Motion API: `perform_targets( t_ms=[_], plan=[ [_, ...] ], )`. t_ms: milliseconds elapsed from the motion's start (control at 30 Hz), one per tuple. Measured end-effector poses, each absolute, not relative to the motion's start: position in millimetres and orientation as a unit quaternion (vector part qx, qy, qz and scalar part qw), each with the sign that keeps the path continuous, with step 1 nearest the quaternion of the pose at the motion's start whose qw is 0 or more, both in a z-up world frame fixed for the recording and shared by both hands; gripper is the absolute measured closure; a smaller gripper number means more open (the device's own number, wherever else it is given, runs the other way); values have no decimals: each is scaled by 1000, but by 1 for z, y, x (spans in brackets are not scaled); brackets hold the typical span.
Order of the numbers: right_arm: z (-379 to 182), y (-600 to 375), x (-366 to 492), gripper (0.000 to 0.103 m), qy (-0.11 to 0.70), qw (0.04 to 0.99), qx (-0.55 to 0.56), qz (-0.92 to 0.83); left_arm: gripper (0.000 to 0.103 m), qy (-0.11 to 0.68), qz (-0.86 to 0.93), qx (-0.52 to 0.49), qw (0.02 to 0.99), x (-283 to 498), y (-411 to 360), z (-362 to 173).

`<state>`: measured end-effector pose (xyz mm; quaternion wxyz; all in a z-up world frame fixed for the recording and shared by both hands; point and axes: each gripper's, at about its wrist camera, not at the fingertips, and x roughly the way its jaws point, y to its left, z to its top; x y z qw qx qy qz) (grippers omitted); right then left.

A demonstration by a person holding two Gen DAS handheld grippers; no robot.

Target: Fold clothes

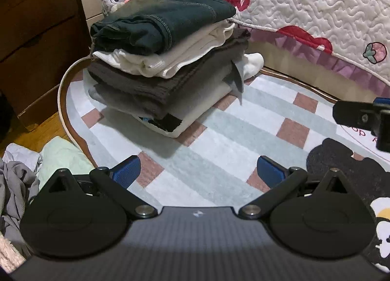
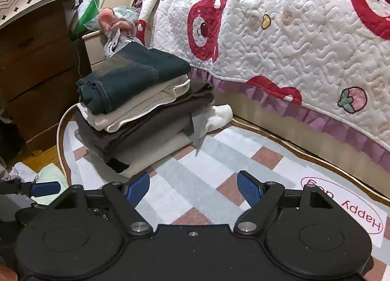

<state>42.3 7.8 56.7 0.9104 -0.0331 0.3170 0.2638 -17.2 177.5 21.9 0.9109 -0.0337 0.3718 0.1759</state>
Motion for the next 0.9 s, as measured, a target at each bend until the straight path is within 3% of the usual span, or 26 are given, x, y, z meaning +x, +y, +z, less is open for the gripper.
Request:
perform_targets(
  t_ms=[200, 900],
  plan=[
    [54, 13, 43, 21, 323, 908, -42, 264, 0, 337, 202, -6, 920, -22, 173, 28],
    [32, 19, 55, 21, 369, 892, -77, 249, 0, 350, 177, -42, 919, -20, 190, 17]
  ],
)
